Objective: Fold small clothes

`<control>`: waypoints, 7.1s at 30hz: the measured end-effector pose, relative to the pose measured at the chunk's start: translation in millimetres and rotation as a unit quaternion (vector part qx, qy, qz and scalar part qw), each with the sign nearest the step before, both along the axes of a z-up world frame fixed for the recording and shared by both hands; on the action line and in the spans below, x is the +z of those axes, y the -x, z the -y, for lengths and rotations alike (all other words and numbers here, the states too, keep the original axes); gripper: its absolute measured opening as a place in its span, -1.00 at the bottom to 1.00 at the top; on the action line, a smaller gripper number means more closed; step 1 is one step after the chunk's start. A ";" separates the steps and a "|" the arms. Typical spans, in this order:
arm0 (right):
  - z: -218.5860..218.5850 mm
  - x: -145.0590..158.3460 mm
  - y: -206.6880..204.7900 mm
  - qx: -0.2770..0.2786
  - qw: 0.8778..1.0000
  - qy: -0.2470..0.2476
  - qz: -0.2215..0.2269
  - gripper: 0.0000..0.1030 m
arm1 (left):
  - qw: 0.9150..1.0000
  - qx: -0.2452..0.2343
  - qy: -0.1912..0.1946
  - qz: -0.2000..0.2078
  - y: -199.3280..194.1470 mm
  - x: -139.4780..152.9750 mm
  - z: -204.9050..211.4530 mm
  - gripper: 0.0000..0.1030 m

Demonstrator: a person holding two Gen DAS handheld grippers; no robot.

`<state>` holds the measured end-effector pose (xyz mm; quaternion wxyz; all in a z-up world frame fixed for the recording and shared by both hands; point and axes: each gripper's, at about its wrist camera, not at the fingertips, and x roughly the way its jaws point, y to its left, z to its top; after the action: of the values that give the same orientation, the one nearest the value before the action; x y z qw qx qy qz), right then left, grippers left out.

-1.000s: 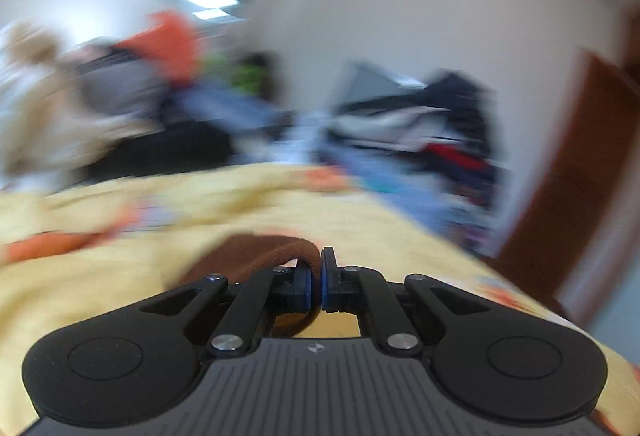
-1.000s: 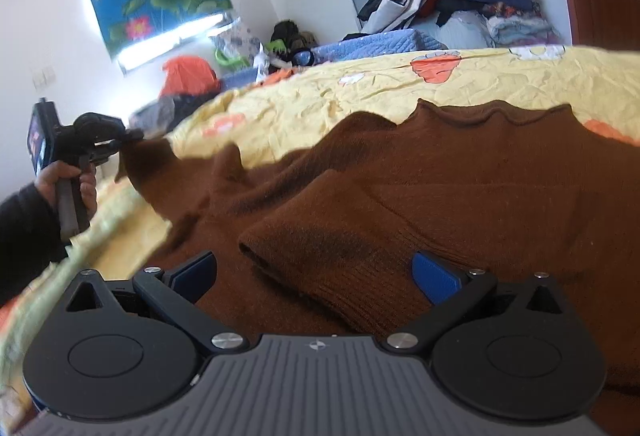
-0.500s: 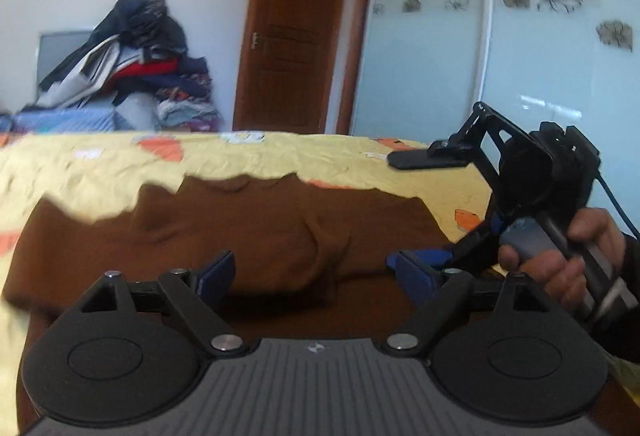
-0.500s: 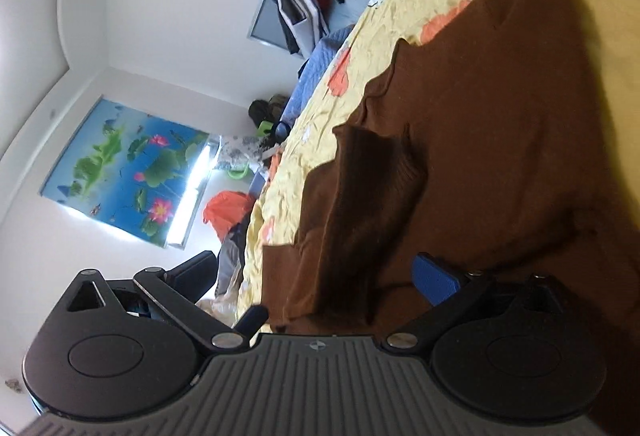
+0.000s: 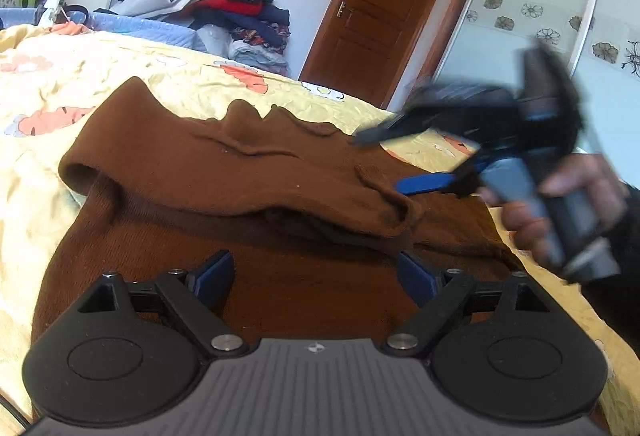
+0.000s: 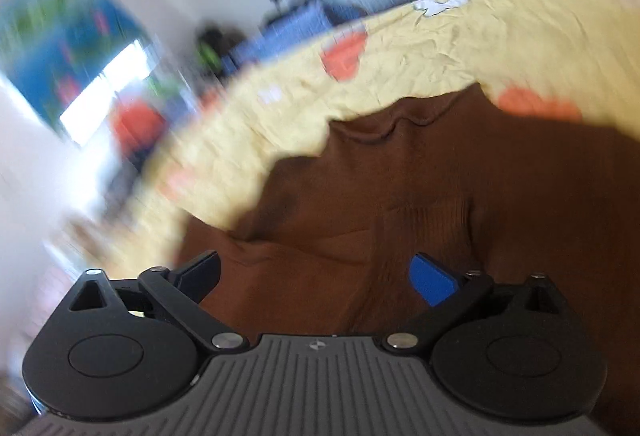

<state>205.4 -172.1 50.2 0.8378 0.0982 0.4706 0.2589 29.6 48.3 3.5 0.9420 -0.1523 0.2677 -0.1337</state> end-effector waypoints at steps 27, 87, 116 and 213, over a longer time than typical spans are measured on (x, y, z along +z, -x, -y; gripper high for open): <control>151.4 -17.6 62.8 -0.122 0.978 -0.163 -0.032 0.39 | 1.000 0.015 0.025 0.002 -5.2 -4.5 -8.4 0.86; 129.9 8.4 25.6 -0.070 0.988 -0.137 -0.001 0.38 | 0.987 0.109 0.119 -0.013 -80.4 27.5 -109.0 0.85; 148.8 1.7 39.0 -0.102 0.982 -0.145 0.063 0.41 | 0.984 0.141 -0.109 0.032 -85.8 37.8 -51.5 0.83; 109.3 -11.4 32.7 -0.073 0.997 -0.031 0.020 0.22 | 0.952 0.033 -0.305 0.015 -48.6 3.6 -15.1 0.26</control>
<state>172.7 -281.4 38.8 0.8601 0.1530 0.4372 0.2137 78.2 63.4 7.1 0.9512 0.1357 0.2767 -0.0164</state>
